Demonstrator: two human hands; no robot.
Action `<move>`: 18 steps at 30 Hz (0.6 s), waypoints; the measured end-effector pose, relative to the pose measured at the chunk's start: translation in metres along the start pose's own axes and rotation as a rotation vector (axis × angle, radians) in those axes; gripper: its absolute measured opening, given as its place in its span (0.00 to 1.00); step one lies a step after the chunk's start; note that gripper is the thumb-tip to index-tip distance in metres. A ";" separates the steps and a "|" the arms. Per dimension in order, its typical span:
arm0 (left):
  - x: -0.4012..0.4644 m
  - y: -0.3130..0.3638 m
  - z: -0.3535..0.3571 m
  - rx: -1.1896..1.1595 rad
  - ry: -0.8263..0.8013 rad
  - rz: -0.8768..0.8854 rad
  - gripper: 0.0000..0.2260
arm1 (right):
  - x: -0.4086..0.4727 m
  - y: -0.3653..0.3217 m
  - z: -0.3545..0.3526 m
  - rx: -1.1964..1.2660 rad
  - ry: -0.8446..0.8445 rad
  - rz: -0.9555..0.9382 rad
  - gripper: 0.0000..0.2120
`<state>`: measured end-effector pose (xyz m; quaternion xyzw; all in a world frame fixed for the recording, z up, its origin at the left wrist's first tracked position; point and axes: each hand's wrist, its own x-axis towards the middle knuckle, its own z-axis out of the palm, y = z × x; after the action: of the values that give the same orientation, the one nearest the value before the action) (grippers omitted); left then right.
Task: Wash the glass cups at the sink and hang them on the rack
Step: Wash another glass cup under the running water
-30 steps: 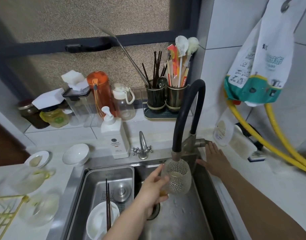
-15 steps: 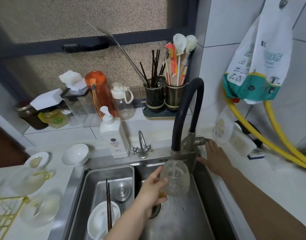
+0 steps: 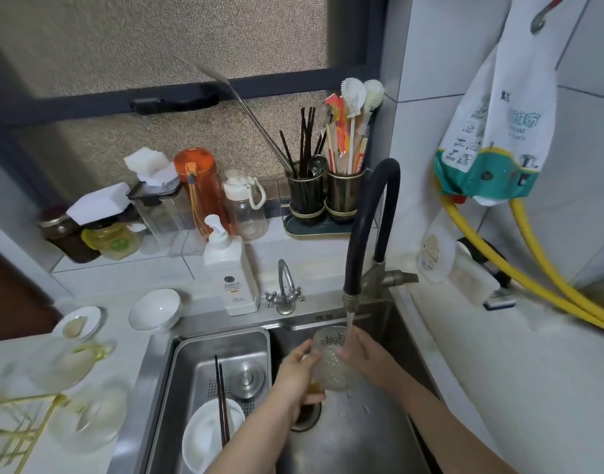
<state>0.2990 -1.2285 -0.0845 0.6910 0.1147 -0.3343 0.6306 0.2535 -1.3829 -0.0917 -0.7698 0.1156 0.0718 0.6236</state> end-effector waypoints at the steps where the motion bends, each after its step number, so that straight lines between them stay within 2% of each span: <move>1: 0.001 0.000 0.001 0.019 -0.001 0.000 0.17 | 0.001 -0.001 0.000 0.015 -0.023 -0.015 0.11; 3: 0.001 0.003 -0.003 0.071 0.008 0.004 0.18 | 0.001 -0.008 0.003 0.034 -0.012 0.002 0.13; 5: 0.002 0.007 -0.003 0.123 0.036 0.009 0.20 | 0.003 -0.016 0.005 0.108 0.048 0.068 0.10; 7: 0.004 0.008 -0.003 0.196 0.070 0.046 0.19 | 0.007 -0.018 0.007 0.109 0.085 0.152 0.20; 9: 0.006 0.009 -0.004 0.313 0.089 0.105 0.17 | 0.007 -0.018 0.009 -0.014 0.073 0.225 0.27; 12: 0.010 0.012 0.000 0.647 0.141 0.206 0.19 | 0.002 -0.009 0.002 -0.071 0.124 0.427 0.37; 13: 0.010 0.013 0.000 0.776 0.177 0.225 0.21 | -0.001 -0.007 0.001 -0.046 0.127 0.473 0.40; 15: 0.012 0.016 0.010 0.955 0.211 0.257 0.25 | -0.011 -0.007 -0.003 0.076 0.152 0.536 0.40; 18: 0.014 0.022 0.027 1.030 0.206 0.286 0.27 | -0.017 -0.003 -0.012 0.239 0.205 0.637 0.43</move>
<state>0.3137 -1.2613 -0.0752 0.9483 -0.0979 -0.1890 0.2353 0.2379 -1.3930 -0.0819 -0.6197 0.4197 0.1710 0.6408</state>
